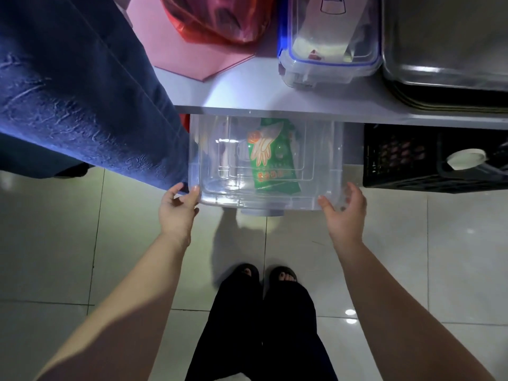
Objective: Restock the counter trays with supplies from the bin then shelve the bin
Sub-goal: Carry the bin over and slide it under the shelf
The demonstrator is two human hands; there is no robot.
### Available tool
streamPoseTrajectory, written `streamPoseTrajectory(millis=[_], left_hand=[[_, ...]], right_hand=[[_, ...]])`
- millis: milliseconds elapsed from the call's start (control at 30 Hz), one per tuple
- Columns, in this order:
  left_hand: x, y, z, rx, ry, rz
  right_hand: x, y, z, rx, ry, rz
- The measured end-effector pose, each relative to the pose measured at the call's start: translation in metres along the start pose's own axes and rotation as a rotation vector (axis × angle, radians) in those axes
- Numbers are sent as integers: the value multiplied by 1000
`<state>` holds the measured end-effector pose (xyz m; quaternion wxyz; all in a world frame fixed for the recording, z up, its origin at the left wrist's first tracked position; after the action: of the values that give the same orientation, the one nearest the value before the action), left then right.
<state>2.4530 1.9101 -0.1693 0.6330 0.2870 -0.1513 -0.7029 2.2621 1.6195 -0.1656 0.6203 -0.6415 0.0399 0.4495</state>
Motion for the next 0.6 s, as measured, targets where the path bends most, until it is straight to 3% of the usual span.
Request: streamPoseTrajectory(millis=[100,167,233,300,400,600], left_hand=[[-4,-9,35,485,206,-314],[11,-19,54,933,123,-672],[35,-32,60,1211,-29,-988],[56,-42,52,1356,-81,-1177],[71,-50,28,1471,26,-1296],[85,-66,1,1740,303,-1020]], right_hand=[[10,-25,16,-548,-42,273],[31,-37,34,-808,-216,434],[53,-38,47,-979,-339,643],[69,-32,50,-1021,-357,808],[82,-18,44,-1052,-269,891],[101,2,38,-1186,70,860]])
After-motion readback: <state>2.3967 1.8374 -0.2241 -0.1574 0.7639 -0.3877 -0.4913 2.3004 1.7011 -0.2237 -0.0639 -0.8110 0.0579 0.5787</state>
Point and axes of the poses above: each hand's wrist, its own z-axis away from the middle knuckle, its own x-axis out of the palm, y = z × x, the point moved 3 cm from there along -z, towards the middle knuckle, and after that the axes turned 11 degrees about -x, right-handed, at the moved point
